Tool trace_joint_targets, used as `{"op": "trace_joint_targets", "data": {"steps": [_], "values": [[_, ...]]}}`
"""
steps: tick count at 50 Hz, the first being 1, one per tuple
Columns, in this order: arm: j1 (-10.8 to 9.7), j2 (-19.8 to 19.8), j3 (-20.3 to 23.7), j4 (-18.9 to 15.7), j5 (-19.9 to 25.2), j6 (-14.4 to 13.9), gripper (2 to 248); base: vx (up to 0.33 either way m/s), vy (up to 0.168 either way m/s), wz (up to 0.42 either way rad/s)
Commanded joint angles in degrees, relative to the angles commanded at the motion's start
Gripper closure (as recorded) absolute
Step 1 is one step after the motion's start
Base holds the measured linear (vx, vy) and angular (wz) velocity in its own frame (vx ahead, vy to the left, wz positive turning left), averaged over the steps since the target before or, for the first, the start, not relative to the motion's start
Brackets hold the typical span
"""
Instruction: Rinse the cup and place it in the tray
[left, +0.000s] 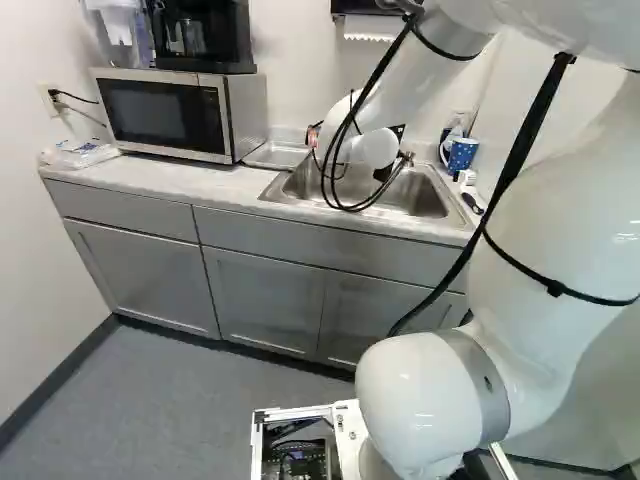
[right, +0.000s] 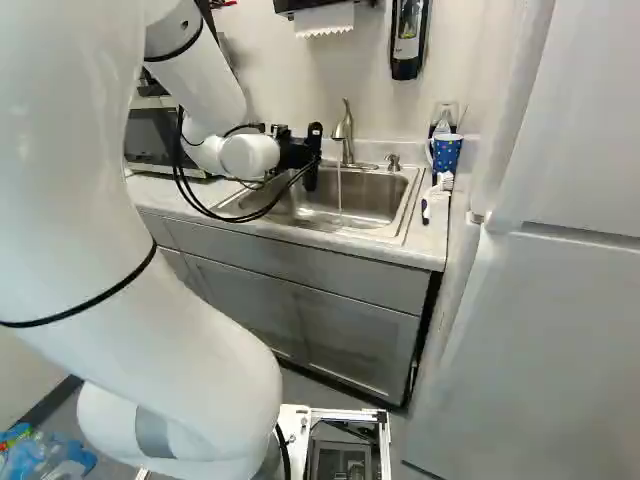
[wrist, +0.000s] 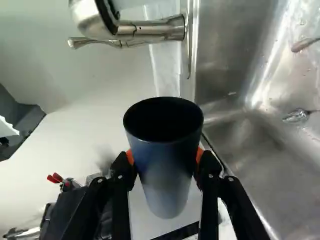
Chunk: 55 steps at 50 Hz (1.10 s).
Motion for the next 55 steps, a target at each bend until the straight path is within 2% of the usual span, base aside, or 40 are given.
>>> {"op": "trace_joint_targets", "data": {"steps": [55], "values": [[0.0,0.0,0.0,0.0,0.0,-33.12,124,0.0,0.0,0.0]]}}
